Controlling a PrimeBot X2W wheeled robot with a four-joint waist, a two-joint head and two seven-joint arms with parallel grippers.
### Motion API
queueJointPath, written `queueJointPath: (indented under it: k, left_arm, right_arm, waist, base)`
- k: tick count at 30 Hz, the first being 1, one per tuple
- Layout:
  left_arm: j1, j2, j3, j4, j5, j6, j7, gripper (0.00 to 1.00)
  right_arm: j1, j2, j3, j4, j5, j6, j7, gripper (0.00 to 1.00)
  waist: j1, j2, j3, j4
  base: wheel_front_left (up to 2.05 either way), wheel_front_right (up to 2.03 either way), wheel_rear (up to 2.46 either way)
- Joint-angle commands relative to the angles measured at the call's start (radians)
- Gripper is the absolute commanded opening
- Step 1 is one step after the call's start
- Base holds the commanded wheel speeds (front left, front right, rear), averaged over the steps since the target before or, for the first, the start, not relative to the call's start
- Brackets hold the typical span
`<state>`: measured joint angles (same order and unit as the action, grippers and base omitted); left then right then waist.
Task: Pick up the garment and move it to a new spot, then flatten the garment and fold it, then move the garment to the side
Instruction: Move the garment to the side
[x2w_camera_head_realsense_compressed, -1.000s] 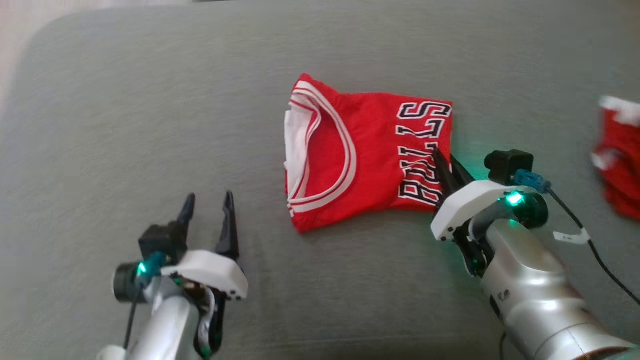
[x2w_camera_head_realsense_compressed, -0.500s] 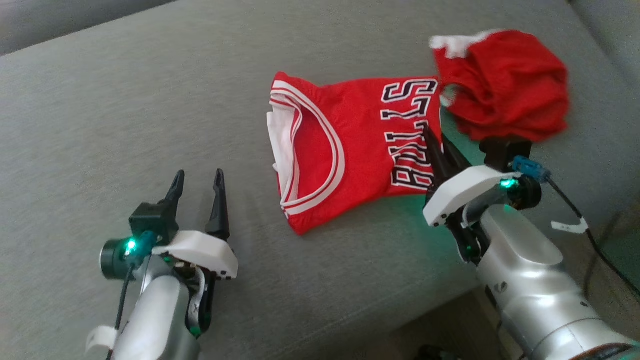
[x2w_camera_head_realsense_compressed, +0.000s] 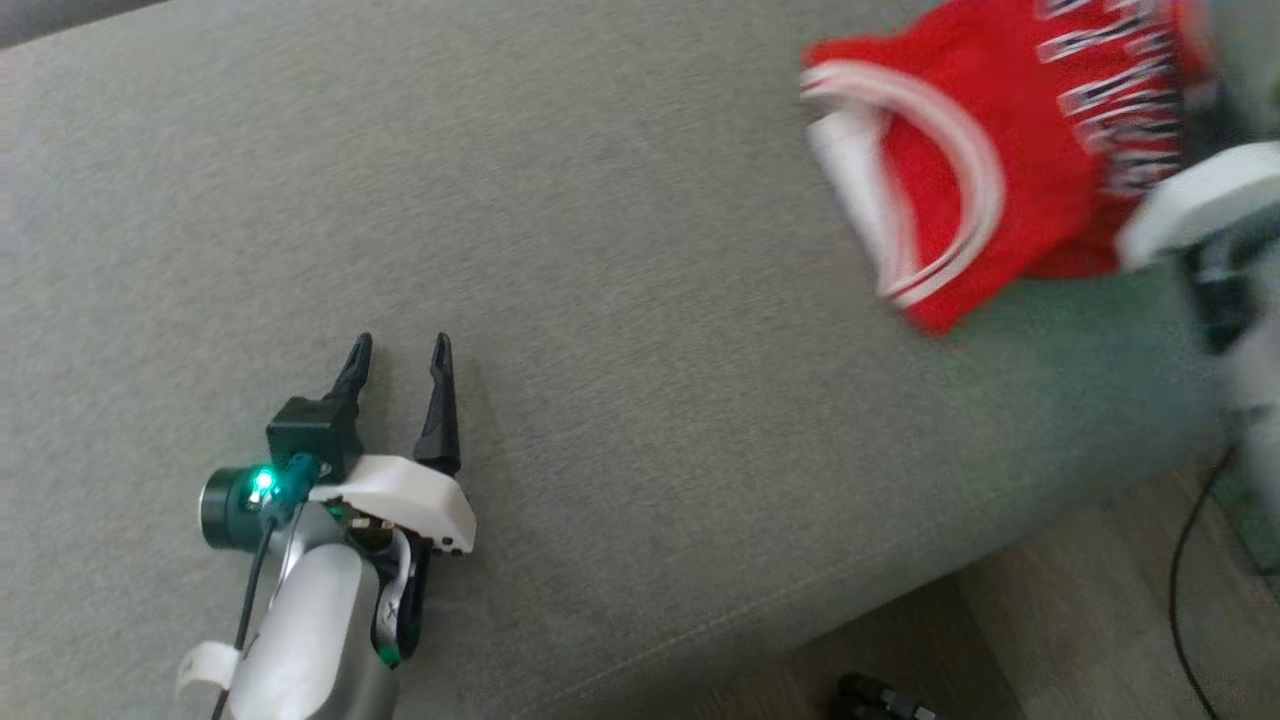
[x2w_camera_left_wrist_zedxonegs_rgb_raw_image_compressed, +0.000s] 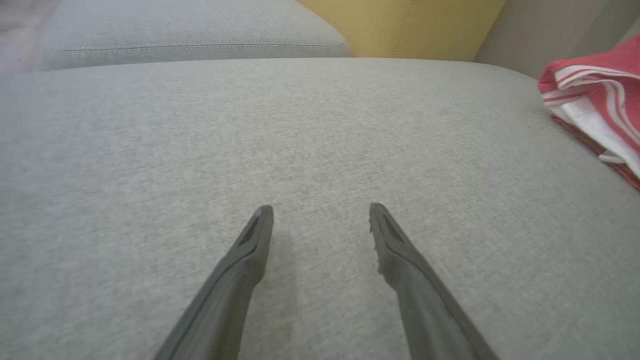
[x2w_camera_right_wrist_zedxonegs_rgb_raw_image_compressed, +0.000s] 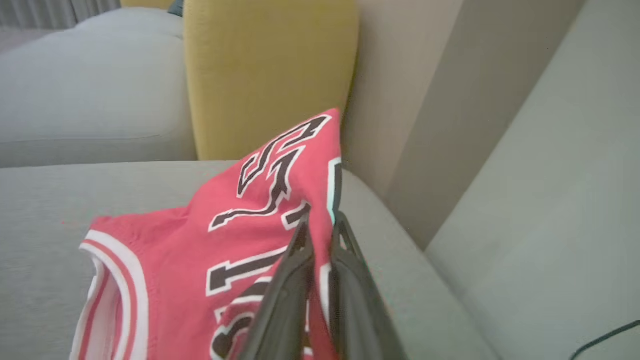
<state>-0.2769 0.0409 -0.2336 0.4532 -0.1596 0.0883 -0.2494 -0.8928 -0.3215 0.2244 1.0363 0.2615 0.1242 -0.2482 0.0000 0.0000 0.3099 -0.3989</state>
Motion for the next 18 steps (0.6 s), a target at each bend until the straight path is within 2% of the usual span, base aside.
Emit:
queueJointPath:
  k: [1, 4, 6, 7, 9, 12, 15, 18]
  left_arm:
    - [-0.025, 0.009, 0.034, -0.029, 0.006, 0.006, -0.012, 1.00]
    - [-0.022, 0.009, 0.042, -0.031, 0.009, 0.005, -0.012, 1.00]
    - [-0.020, 0.009, 0.048, -0.032, 0.011, 0.005, -0.012, 1.00]
    - [-0.020, 0.009, 0.049, -0.033, 0.012, 0.006, -0.012, 1.00]
    - [-0.022, 0.009, 0.052, -0.035, 0.012, 0.007, -0.012, 1.00]
    - [-0.024, 0.009, 0.057, -0.040, 0.008, 0.013, -0.012, 1.00]
    - [-0.022, 0.009, 0.062, -0.046, 0.004, 0.024, -0.012, 1.00]
    - [-0.013, 0.009, 0.066, -0.056, -0.006, 0.036, -0.012, 1.00]
  right_arm:
    - [-0.014, -0.037, -0.024, -0.007, -0.048, 0.007, -0.013, 0.00]
    - [-0.029, -0.080, -0.098, -0.007, -0.164, 0.007, -0.013, 0.00]
    - [-0.030, -0.090, -0.165, -0.025, -0.241, 0.007, -0.013, 0.95]
    - [-0.027, -0.090, -0.210, -0.050, -0.275, 0.007, -0.013, 1.00]
    - [-0.009, -0.070, -0.287, -0.110, -0.339, 0.007, -0.013, 1.00]
    - [0.033, 0.006, -0.377, -0.207, -0.389, 0.007, -0.013, 1.00]
    - [0.078, 0.090, -0.414, -0.303, -0.389, 0.007, -0.014, 1.00]
    - [0.139, 0.167, -0.407, -0.388, -0.357, 0.007, -0.014, 1.00]
  waist:
    - [0.0000, 0.0000, 0.011, 0.023]
    - [0.0000, 0.0000, 0.017, 0.038]
    - [0.0000, 0.0000, 0.021, 0.044]
    - [0.0000, 0.0000, 0.023, 0.047]
    - [0.0000, 0.0000, 0.023, 0.054]
    - [0.0000, 0.0000, 0.015, 0.069]
    - [0.0000, 0.0000, 0.000, 0.095]
    - [0.0000, 0.0000, -0.023, 0.137]
  base:
    - [0.00, 0.00, 0.00]
    - [0.00, 0.00, 0.00]
    - [0.00, 0.00, 0.00]
    - [0.00, 0.00, 0.00]
    - [0.00, 0.00, 0.00]
    - [0.00, 0.00, 0.00]
    - [0.00, 0.00, 0.00]
    - [0.00, 0.00, 0.00]
